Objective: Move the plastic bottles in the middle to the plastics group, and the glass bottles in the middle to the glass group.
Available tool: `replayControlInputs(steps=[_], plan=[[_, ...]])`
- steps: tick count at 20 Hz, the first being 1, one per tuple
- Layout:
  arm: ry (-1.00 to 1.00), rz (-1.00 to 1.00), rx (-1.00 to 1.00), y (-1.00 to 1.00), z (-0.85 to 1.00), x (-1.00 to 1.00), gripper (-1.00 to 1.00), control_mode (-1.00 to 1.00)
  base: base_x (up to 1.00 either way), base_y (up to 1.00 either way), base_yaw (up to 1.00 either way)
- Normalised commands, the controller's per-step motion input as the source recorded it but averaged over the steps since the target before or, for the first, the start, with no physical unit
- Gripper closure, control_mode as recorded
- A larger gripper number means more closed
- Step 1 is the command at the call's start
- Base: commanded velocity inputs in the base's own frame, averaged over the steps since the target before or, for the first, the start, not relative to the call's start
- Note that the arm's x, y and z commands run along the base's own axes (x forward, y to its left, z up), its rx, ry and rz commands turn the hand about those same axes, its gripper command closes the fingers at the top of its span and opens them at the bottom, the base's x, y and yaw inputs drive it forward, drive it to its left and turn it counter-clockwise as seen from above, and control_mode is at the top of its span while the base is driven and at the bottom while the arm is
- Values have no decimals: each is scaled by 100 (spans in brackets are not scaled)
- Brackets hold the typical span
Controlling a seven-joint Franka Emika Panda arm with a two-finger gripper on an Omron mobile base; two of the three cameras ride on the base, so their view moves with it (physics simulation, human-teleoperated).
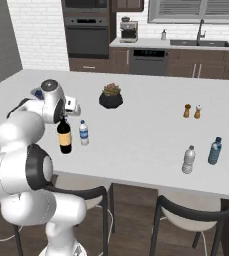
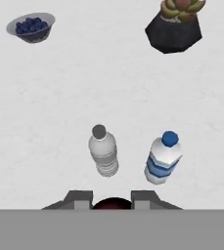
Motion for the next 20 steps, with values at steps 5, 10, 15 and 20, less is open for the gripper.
replayControlInputs(steps=[5,10,15,20], plan=[[0,5,0,83,5,-7,100,-100,0,0,0],[2,6,0,90,2,-6,100,-100,0,0,0],[1,5,0,98,0,0,100,-100,0,0,0],[0,7,0,89,0,0,100,-100,0,0,0]])
